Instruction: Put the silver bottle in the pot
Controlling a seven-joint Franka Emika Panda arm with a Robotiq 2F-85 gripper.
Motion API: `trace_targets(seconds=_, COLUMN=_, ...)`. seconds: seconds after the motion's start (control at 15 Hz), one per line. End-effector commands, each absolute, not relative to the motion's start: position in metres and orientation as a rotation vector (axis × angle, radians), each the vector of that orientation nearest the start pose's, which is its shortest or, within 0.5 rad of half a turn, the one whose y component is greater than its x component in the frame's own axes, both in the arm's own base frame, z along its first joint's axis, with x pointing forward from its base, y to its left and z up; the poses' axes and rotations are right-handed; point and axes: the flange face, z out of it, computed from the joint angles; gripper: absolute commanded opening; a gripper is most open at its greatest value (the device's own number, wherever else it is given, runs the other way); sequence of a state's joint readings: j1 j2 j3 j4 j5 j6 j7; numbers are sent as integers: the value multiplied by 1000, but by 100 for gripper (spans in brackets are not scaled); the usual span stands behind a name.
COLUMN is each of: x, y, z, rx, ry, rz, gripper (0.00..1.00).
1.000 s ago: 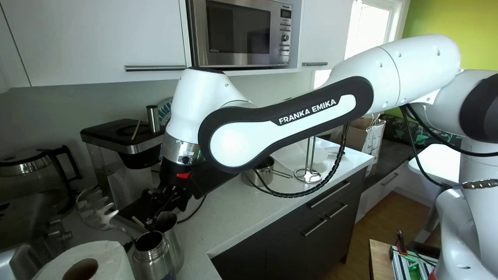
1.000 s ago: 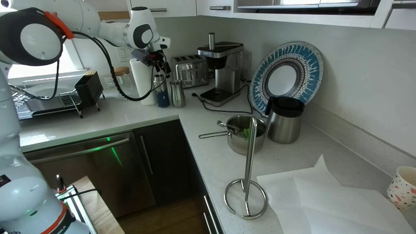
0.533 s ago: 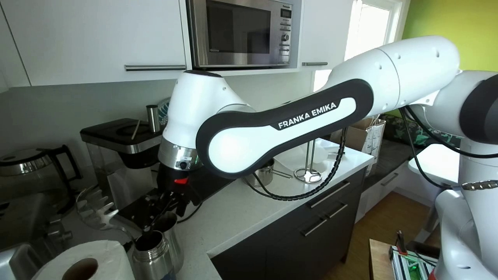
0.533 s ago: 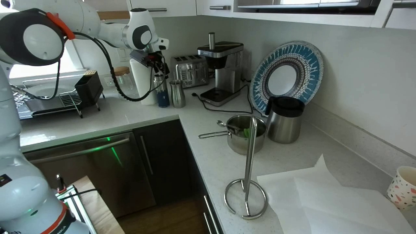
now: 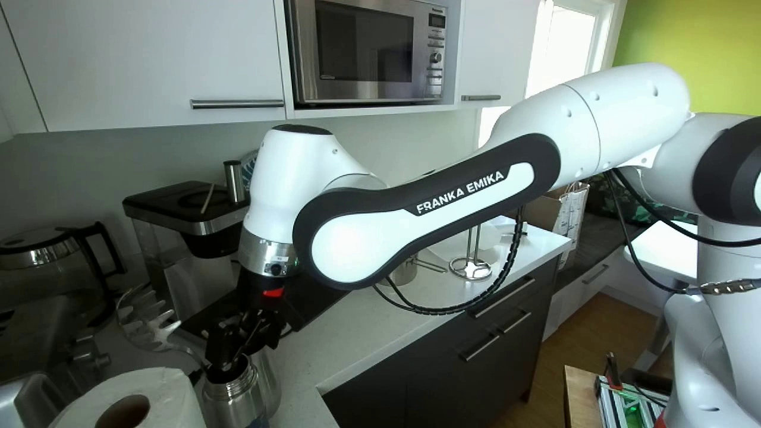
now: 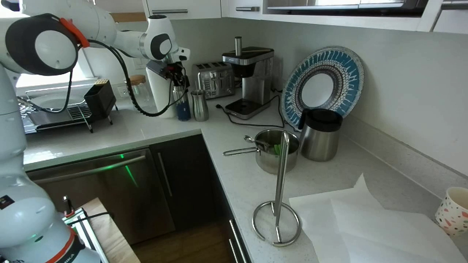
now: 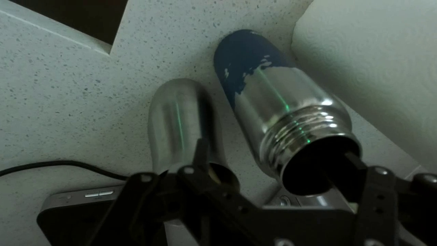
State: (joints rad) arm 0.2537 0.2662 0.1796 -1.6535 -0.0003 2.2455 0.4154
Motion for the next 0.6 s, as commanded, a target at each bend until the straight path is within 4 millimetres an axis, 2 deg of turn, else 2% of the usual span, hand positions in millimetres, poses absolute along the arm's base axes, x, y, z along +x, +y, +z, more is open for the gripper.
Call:
trace_targets(seconds=0.0, x=616, y=270, z=489, rx=-2946, ry=26, rz=-414, gripper=82)
trace_targets(seconds=0.13, x=616, y=269, z=485, rx=-2983, ry=2, rz=-381, gripper=58)
trace_targets(seconds=0.2, x=615, y=269, z=483, rx=-2994, ry=-9, rz=-366, gripper=57)
trace_targets(seconds=0.27, x=613, y=269, z=484, rx=-2999, ry=-26, rz=-353, gripper=50)
trace_targets(seconds=0.53, x=610, y=273, z=487, rx=-3020, ry=-63, rz=-331, gripper=17)
